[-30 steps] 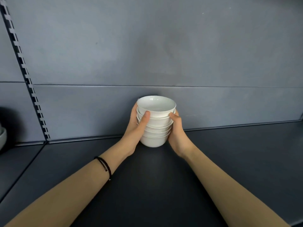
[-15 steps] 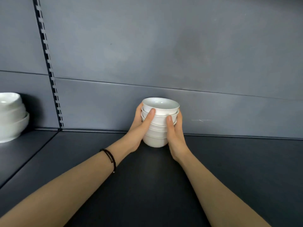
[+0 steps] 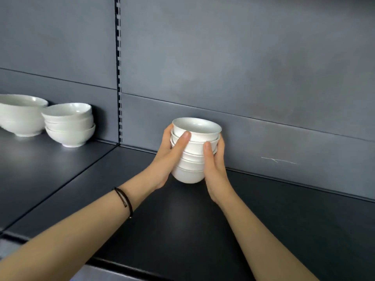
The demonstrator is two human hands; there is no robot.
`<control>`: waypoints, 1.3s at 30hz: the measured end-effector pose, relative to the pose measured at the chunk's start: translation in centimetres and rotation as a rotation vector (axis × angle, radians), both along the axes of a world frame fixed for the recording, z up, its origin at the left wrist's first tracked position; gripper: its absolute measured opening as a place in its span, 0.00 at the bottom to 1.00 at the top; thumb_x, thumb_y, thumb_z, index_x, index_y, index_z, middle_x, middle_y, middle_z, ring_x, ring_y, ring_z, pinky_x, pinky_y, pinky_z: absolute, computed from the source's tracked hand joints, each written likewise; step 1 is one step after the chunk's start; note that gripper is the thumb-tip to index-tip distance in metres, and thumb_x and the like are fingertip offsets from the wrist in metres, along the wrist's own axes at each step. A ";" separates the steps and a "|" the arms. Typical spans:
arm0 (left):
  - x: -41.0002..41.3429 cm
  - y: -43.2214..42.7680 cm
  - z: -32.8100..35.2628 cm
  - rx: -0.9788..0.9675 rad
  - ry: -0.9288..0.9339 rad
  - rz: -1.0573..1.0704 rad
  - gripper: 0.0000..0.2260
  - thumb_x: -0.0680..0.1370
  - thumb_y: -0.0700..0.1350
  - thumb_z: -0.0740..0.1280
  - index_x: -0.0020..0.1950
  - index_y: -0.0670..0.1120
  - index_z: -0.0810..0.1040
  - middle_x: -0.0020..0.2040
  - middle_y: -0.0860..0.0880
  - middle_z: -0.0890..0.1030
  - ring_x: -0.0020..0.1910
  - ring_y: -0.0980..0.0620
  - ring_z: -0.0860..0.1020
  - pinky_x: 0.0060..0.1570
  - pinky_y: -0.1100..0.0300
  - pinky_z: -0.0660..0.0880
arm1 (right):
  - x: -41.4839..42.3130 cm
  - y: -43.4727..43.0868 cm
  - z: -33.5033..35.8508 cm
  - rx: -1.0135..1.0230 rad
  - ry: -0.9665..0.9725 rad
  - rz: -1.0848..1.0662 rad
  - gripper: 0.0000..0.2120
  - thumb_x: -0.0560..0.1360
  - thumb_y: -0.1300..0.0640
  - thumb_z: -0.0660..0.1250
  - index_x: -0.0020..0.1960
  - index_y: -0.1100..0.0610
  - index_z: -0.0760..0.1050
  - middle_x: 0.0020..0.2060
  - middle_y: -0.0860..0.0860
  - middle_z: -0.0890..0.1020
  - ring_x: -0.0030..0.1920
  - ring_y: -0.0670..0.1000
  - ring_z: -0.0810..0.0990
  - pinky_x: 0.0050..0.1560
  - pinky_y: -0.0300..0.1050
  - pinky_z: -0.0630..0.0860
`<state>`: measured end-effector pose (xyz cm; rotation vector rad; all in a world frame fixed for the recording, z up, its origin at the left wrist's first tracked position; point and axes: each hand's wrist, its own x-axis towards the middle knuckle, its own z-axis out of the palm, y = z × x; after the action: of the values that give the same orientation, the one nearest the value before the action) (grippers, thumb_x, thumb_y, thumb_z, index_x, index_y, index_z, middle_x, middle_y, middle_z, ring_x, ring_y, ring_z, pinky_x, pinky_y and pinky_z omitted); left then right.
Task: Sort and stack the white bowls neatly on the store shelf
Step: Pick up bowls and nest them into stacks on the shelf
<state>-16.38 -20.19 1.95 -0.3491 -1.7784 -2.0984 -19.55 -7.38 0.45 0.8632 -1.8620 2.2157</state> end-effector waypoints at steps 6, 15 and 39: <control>3.6 -3.2 1.0 0.001 0.000 0.075 0.32 0.70 0.64 0.67 0.71 0.56 0.62 0.64 0.55 0.77 0.62 0.58 0.77 0.60 0.57 0.74 | 3.0 -3.2 1.4 -0.002 -0.005 0.083 0.37 0.71 0.33 0.65 0.75 0.43 0.56 0.67 0.39 0.74 0.65 0.41 0.74 0.64 0.43 0.74; 8.4 -12.4 2.6 0.004 0.037 0.187 0.28 0.72 0.63 0.66 0.69 0.57 0.65 0.61 0.59 0.79 0.59 0.61 0.78 0.57 0.59 0.73 | 6.4 -13.2 3.1 0.018 -0.013 0.187 0.38 0.67 0.32 0.65 0.73 0.37 0.56 0.67 0.37 0.73 0.66 0.40 0.74 0.66 0.46 0.72; 22.4 -46.6 0.7 -0.037 -0.058 0.323 0.33 0.70 0.65 0.66 0.72 0.58 0.61 0.63 0.59 0.77 0.61 0.60 0.76 0.64 0.54 0.72 | 19.2 -47.6 0.9 0.091 -0.054 0.290 0.36 0.67 0.30 0.64 0.72 0.32 0.55 0.69 0.36 0.70 0.69 0.40 0.70 0.71 0.53 0.67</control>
<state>6.02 -66.83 2.68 -0.0071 -1.7721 -1.8663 -0.33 -54.98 1.39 1.1677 -1.9862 2.3515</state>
